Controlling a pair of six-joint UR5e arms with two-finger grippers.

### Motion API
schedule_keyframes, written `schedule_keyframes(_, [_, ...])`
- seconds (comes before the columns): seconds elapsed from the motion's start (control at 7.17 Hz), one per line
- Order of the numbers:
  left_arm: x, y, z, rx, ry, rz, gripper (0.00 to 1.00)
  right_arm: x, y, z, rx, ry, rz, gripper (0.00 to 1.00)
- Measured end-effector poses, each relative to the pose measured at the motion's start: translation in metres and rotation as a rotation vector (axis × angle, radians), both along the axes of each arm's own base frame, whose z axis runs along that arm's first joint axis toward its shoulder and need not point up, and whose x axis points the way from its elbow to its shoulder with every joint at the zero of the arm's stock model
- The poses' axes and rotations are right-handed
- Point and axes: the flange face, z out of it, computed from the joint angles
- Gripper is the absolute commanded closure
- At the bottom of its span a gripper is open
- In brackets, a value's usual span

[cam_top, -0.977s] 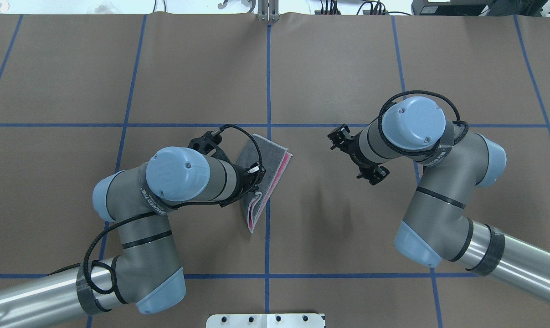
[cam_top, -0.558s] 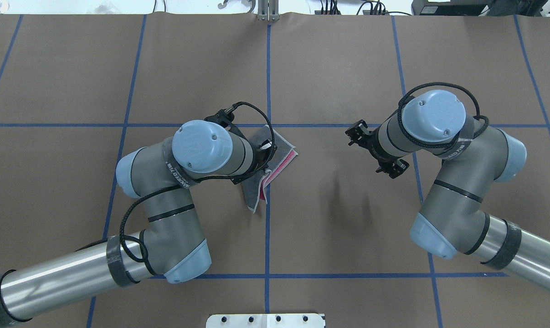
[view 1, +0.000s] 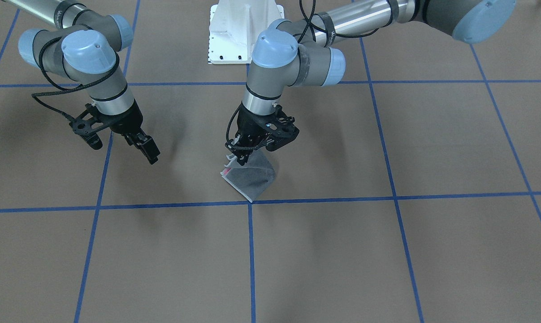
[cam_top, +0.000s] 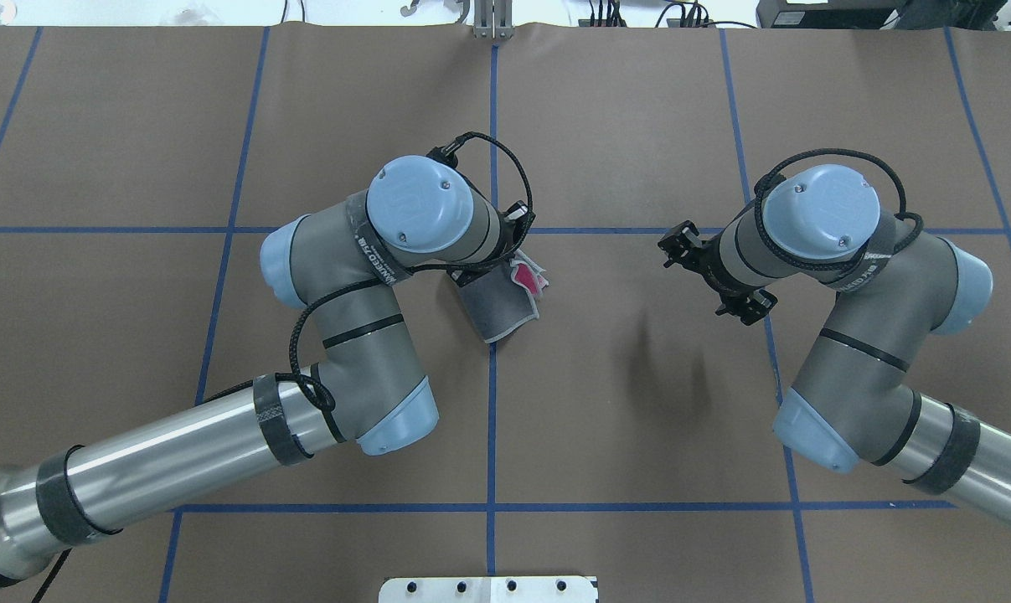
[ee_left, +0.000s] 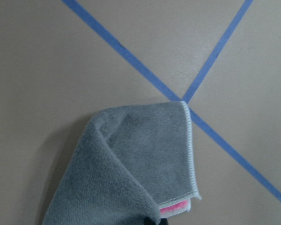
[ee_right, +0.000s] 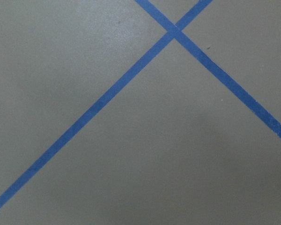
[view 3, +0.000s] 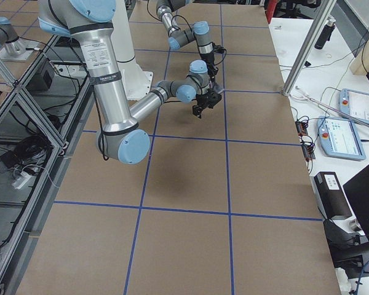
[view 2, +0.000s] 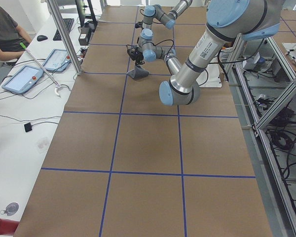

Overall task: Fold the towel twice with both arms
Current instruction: 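Lift the near end with the left gripper and fold it over the far end, then release the towel and raise the left gripper while the right gripper approaches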

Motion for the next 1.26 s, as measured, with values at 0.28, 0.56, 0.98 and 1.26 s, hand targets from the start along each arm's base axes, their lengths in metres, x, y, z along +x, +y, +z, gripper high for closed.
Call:
schedule_keyframes(0.28, [-0.006,-0.023,-0.006,-0.002,-0.006,-0.028,1.0,0.0,0.001,0.002,0.0,0.004,0.0,0.0])
schedule_keyframes(0.56, [-0.002,-0.033,0.004,-0.016,-0.026,-0.036,1.0,0.0,0.001,0.003,0.001,0.007,0.001,0.0])
schedule_keyframes(0.98, [0.008,-0.057,0.016,-0.017,-0.026,-0.056,1.0,0.0,0.001,0.004,0.003,0.011,0.005,0.0])
schedule_keyframes(1.26, [0.012,-0.072,0.021,-0.009,-0.015,-0.069,0.78,-0.002,0.001,0.004,0.003,0.012,0.004,0.0])
